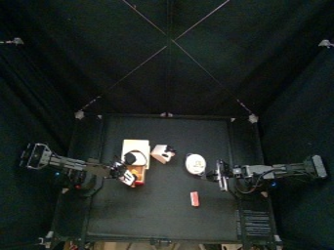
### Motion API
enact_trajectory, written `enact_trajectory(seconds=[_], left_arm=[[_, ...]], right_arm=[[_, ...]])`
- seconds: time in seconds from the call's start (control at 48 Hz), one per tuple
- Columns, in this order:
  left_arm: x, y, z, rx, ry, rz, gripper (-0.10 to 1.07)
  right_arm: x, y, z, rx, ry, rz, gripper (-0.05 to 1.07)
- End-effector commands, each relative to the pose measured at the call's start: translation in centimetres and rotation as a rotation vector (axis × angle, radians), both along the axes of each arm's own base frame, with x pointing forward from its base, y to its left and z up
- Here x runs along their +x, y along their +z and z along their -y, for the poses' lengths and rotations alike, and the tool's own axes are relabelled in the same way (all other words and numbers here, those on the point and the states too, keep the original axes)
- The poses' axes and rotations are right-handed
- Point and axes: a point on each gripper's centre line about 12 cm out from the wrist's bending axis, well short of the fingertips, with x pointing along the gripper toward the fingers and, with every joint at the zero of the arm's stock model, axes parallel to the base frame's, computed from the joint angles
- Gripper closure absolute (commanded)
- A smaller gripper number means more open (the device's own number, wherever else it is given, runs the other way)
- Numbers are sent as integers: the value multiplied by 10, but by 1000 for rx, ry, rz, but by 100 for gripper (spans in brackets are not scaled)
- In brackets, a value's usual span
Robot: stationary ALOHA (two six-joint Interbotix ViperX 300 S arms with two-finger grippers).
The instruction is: Put squash half in drawer
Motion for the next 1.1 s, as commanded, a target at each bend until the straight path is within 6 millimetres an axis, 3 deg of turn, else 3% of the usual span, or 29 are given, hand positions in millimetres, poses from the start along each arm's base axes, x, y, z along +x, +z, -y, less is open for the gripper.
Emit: enact_trajectory(seconds=[0.0, 0.896, 1.083], left_arm=[[2, 4, -2, -7, 7, 29, 23], [3, -1, -10, -22, 36, 54, 23], [3, -3, -9, -30, 37, 64, 15]], right_arm=[[3, 7, 0, -1, 0, 15, 100], [4, 7, 0, -1, 0, 17, 100], [4, 7, 0, -1, -2, 17, 100]])
